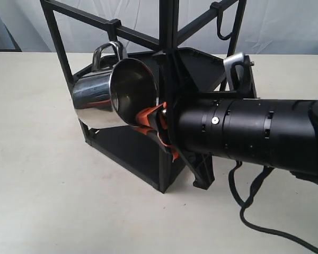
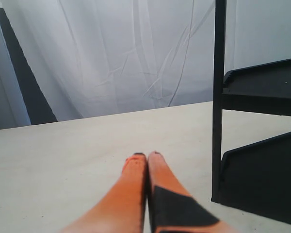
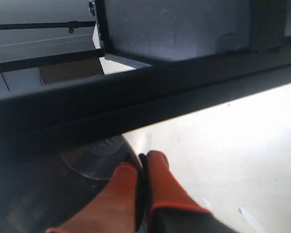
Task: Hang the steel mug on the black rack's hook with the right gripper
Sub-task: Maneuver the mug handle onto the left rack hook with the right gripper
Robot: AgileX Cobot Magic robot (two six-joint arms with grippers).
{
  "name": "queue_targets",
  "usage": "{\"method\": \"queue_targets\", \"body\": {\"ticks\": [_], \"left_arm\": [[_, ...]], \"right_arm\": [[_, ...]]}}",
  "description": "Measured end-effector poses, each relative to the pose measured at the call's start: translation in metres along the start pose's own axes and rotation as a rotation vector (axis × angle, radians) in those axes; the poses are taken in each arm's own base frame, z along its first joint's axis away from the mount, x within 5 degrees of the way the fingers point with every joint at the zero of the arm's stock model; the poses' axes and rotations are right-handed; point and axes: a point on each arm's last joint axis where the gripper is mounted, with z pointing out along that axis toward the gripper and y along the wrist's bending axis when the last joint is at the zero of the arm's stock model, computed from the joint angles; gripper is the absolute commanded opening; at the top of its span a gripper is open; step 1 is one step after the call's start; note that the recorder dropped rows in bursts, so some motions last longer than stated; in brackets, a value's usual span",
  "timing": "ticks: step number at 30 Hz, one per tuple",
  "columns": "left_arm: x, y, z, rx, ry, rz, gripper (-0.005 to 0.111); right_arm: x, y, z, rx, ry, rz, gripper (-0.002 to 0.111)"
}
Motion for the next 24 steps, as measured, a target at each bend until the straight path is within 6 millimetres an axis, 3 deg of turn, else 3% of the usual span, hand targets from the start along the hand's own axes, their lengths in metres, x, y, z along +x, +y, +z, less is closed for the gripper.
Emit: {"method": "queue_targets", "body": {"ticks": [5,8,16,18,24], "left_arm": [[0.0,0.0,0.0,0.0,0.0,0.0,0.002],[0.0,0.0,0.0,0.0,0.0,0.0,0.002],[0.0,0.0,0.0,0.0,0.0,0.0,0.002],[0.0,0.0,0.0,0.0,0.0,0.0,0.002],[0.0,0.0,0.0,0.0,0.0,0.0,0.002]], "right_arm": [[0.0,-0.017,-0.001,0.047,0.004,0.087,-0.001],[0.0,-0.017,-0.002,0.046,0.01,0.098,-0.001],[-0.001,-0.018,-0.002,0.052,-0.006,-0.077,-0.001],[-0.002,-0.02,-0.002,0.056,-0.015,-0.112,0.004],[-0.004,-0.021,-0.002,0.06,-0.026,-0.16,0.034]]}}
